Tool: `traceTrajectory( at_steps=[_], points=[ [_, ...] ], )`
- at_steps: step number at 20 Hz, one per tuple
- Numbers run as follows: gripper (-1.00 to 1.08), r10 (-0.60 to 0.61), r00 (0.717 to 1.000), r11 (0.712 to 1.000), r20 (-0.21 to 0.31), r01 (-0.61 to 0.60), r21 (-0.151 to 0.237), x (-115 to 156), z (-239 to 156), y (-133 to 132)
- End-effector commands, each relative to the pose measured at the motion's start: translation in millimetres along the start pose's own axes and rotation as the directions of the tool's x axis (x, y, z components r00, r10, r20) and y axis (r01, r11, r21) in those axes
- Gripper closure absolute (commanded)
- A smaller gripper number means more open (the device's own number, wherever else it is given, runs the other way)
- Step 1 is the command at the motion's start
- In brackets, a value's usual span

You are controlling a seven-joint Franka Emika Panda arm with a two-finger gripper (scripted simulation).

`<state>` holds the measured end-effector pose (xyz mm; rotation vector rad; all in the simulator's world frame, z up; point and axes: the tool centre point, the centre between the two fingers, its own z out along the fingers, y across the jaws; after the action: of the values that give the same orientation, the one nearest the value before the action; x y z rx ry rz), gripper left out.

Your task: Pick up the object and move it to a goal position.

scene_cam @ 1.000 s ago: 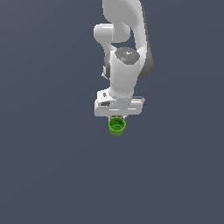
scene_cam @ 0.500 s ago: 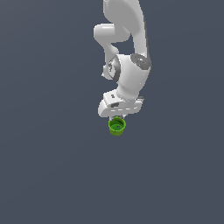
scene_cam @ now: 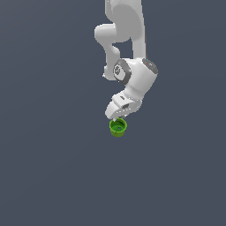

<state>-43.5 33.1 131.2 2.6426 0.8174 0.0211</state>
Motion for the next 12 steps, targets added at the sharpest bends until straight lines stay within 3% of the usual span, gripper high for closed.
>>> traceTrajectory(
  at_steps=[1, 12],
  points=[
    [-0.2, -0.067, 0.998, 0.997, 0.0, 0.067, -0.032, -3, 3, -7],
    [-0.2, -0.321, 0.947, 0.938, 0.011, 0.32, -0.135, -14, 14, -38]
  ],
)
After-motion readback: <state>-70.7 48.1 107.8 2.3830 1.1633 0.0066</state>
